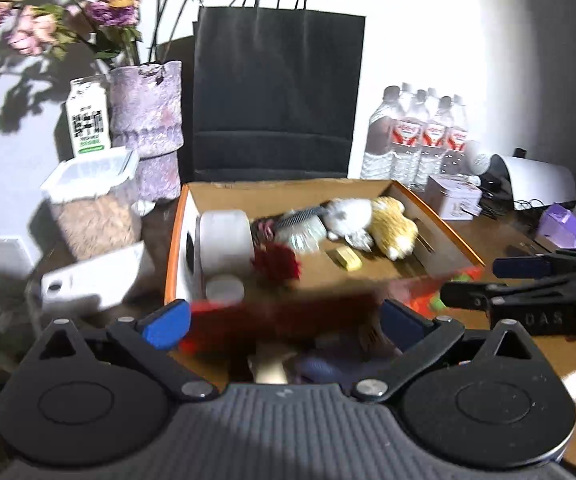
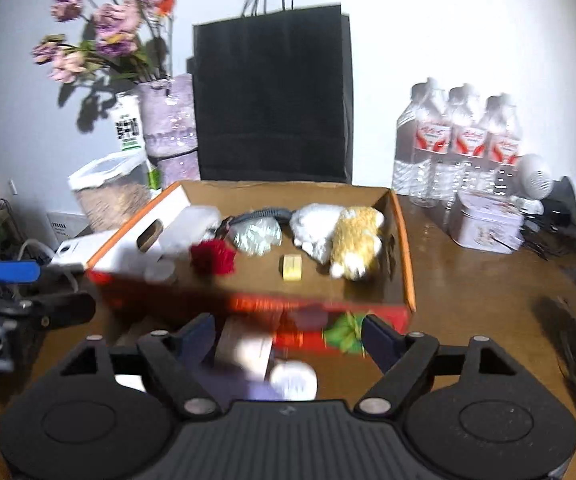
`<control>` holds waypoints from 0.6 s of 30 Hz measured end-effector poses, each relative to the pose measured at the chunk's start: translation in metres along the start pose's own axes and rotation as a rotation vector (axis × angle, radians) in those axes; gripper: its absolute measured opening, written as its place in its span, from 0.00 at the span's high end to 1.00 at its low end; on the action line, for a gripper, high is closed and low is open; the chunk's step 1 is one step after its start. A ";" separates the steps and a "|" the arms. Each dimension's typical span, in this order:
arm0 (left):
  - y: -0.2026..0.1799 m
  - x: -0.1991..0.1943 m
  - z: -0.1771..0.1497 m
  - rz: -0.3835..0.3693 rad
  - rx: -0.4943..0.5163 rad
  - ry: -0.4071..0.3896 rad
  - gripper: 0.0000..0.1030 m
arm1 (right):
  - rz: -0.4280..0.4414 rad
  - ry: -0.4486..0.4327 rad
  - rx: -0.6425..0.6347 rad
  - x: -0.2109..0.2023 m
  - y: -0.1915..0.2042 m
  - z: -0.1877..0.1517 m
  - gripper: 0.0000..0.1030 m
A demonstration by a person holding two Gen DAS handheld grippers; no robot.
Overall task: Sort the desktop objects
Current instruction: 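Withdraw both open tools from the box back over the table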
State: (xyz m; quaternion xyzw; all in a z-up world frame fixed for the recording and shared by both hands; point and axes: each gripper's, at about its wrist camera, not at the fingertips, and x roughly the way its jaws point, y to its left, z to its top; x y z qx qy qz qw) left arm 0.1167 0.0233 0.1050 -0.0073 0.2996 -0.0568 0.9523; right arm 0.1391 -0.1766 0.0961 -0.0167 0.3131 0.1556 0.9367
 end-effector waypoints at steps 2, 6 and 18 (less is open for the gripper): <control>-0.006 -0.018 -0.023 0.009 -0.002 -0.018 0.00 | -0.019 -0.009 0.006 -0.017 0.004 -0.023 0.21; -0.014 -0.044 -0.073 0.015 -0.020 -0.045 0.00 | -0.016 -0.040 0.017 -0.047 0.010 -0.074 0.19; -0.022 -0.081 -0.165 0.063 -0.047 -0.040 0.00 | 0.019 -0.079 0.067 -0.096 0.018 -0.164 0.15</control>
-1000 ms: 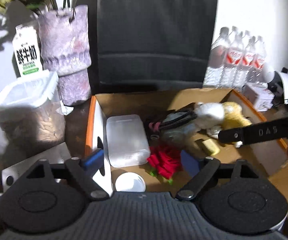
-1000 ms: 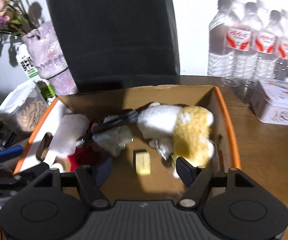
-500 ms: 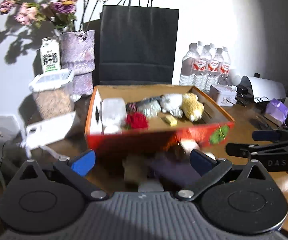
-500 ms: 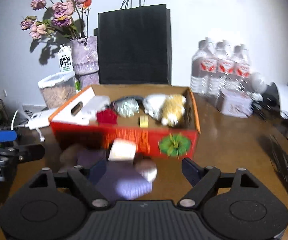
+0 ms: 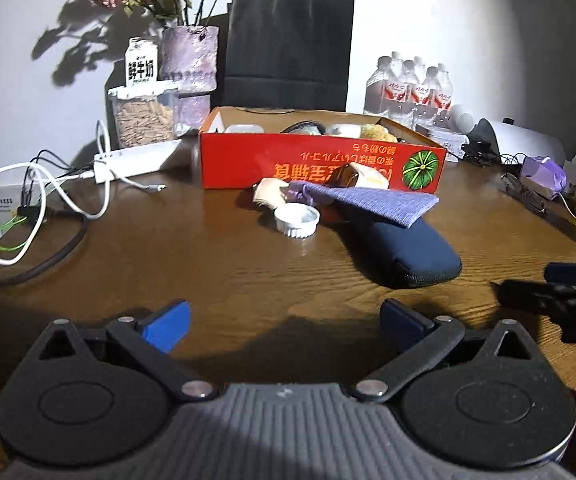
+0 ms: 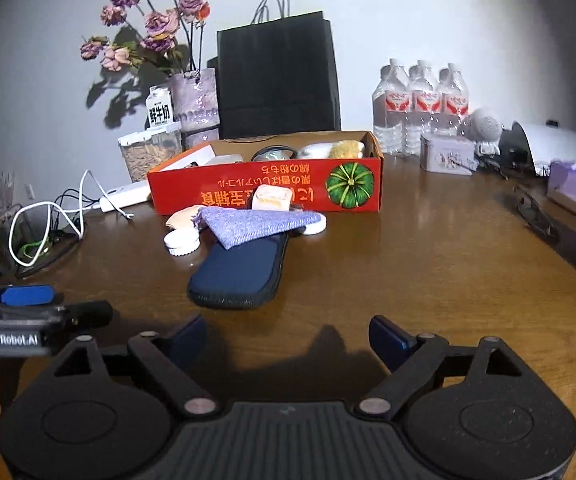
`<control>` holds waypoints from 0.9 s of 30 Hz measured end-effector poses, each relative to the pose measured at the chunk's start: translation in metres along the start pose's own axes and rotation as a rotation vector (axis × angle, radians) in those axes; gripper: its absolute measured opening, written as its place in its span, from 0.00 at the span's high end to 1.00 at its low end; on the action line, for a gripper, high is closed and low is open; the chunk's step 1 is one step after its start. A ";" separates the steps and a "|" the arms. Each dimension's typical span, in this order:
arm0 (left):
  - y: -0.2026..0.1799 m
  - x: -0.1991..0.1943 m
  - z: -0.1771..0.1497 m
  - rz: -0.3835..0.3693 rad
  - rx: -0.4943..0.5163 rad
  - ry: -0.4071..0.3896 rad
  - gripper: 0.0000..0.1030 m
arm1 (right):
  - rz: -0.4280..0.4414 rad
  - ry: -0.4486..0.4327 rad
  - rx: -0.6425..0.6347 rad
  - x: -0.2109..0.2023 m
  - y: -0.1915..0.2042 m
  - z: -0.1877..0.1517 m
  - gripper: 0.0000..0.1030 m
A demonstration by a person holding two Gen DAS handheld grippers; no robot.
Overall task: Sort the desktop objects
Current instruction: 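Withdraw both open tools from the box back over the table, then grasp the white cube-shaped box with the right tool while the left tool grasps a white round lid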
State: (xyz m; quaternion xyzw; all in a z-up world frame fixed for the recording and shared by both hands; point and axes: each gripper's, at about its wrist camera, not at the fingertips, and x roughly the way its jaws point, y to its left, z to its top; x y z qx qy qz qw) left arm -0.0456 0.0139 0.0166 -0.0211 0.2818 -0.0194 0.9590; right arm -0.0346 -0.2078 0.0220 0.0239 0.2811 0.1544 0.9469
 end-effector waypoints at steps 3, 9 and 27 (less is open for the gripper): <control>0.004 -0.002 0.000 0.005 -0.029 -0.014 0.00 | 0.010 0.020 0.041 0.002 -0.005 -0.005 0.15; 0.001 0.006 0.002 -0.018 -0.009 0.019 0.00 | -0.010 0.047 0.018 0.010 -0.005 -0.001 0.15; 0.012 0.111 0.078 -0.215 0.131 0.073 0.21 | 0.115 0.092 0.035 0.147 -0.001 0.127 0.17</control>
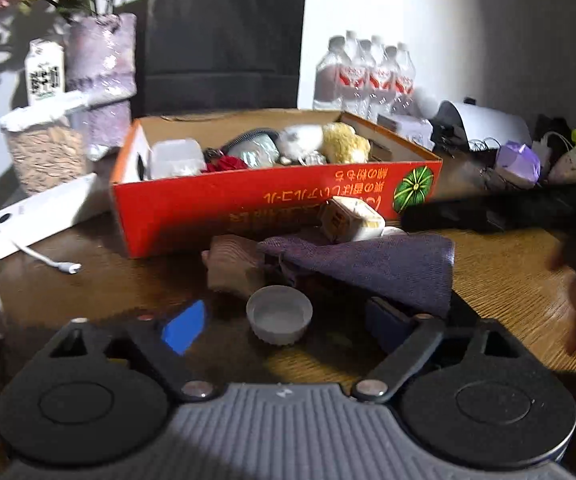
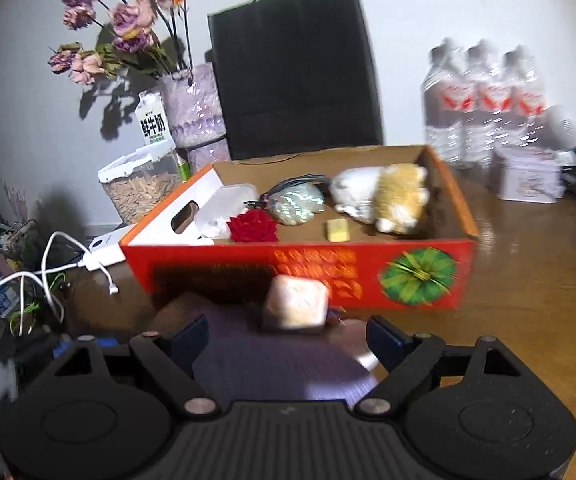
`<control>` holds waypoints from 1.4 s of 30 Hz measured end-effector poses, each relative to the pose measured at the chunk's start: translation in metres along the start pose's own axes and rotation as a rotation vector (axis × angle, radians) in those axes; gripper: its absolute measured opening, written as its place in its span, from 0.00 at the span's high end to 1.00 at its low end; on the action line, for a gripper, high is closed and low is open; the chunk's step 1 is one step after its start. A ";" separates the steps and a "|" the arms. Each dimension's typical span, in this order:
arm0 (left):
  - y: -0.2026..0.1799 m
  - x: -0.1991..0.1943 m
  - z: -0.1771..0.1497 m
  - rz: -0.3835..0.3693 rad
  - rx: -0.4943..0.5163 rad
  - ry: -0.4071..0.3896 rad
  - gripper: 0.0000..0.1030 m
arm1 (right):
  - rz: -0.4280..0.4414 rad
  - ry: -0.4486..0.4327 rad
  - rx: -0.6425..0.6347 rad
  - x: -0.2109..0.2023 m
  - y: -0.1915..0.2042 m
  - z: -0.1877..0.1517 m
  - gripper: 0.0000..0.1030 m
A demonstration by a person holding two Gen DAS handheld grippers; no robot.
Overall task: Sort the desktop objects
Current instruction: 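Grasp the white cube-shaped box with the right tool while the left tool grasps a white round lid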
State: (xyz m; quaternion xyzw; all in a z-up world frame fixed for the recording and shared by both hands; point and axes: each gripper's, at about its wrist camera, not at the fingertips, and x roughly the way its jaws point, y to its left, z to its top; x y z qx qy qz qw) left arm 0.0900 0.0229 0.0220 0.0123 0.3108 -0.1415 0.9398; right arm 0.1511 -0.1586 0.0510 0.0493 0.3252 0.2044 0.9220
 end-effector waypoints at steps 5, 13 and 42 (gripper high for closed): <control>0.006 0.009 -0.002 -0.027 -0.039 0.027 0.54 | -0.031 0.078 0.019 0.047 0.001 0.008 0.40; 0.002 0.002 -0.007 -0.055 -0.009 0.007 0.64 | -0.072 0.031 -0.035 0.044 0.010 0.004 0.51; -0.073 -0.098 -0.080 0.027 -0.045 0.059 0.63 | -0.163 0.038 -0.125 -0.151 0.020 -0.146 0.51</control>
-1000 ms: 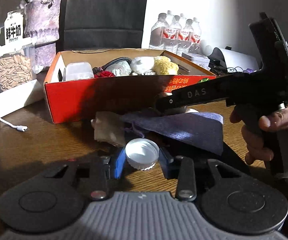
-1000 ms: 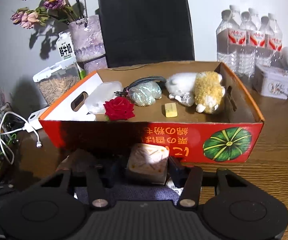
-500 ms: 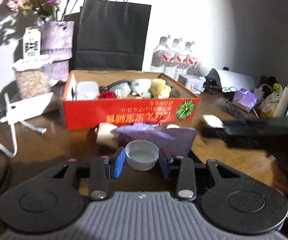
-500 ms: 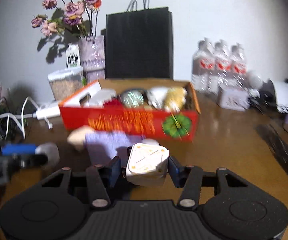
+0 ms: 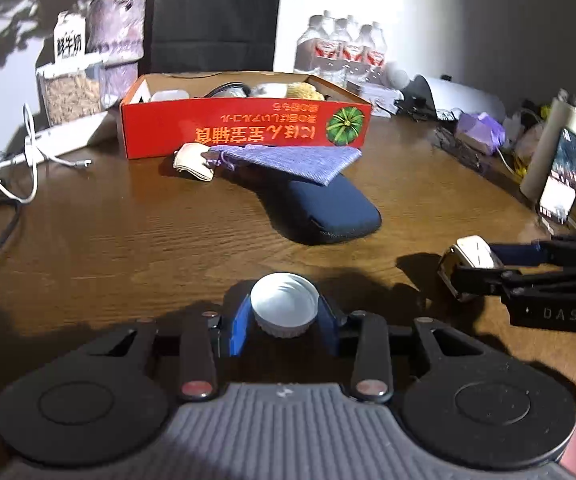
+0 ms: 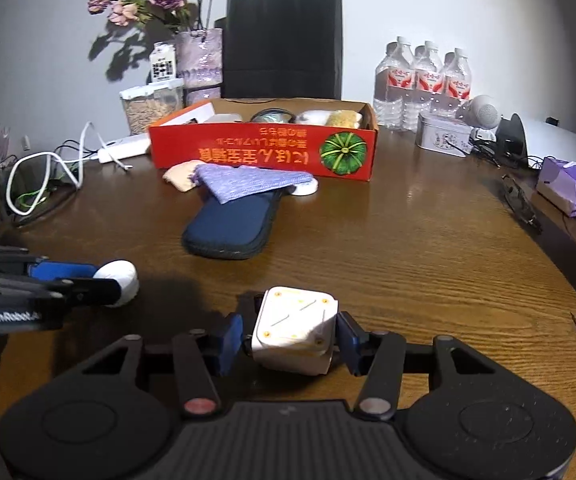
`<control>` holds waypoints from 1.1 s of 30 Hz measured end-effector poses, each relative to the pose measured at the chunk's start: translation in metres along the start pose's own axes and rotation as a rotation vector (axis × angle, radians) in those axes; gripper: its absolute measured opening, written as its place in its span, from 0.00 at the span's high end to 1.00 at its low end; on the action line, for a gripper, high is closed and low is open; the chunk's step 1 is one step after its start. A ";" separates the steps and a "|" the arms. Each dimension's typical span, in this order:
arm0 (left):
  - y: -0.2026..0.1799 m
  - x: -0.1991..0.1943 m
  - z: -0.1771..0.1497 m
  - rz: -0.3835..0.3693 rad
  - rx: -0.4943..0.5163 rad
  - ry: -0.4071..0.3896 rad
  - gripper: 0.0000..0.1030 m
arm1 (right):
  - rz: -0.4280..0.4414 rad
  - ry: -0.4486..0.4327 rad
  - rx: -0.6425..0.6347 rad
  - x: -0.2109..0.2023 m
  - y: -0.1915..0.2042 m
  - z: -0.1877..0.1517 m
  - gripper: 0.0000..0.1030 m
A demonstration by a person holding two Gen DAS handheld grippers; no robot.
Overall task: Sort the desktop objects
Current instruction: 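Grasp the white cube-shaped box with the right tool while the left tool grasps a white round lid, then carry the white cube and lid into the cardboard box and open both tools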
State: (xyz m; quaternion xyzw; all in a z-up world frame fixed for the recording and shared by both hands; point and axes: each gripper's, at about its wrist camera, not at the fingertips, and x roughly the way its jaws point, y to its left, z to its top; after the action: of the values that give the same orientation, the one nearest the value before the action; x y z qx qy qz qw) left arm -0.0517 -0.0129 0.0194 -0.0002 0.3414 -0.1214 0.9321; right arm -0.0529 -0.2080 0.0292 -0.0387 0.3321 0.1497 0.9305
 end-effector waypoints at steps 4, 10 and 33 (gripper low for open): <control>-0.005 -0.009 -0.003 0.007 0.010 0.000 0.81 | 0.033 0.004 -0.019 -0.006 0.009 -0.003 0.51; -0.009 -0.016 -0.006 -0.011 0.024 -0.016 0.79 | 0.023 0.011 -0.017 -0.009 0.010 -0.006 0.51; 0.003 0.009 0.020 0.024 0.000 -0.032 0.60 | 0.084 0.001 0.044 0.003 -0.005 0.020 0.51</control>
State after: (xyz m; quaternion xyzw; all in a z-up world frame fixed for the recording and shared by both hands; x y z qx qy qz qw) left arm -0.0315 -0.0141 0.0283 0.0018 0.3262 -0.1102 0.9389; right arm -0.0367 -0.2083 0.0425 -0.0045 0.3372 0.1811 0.9239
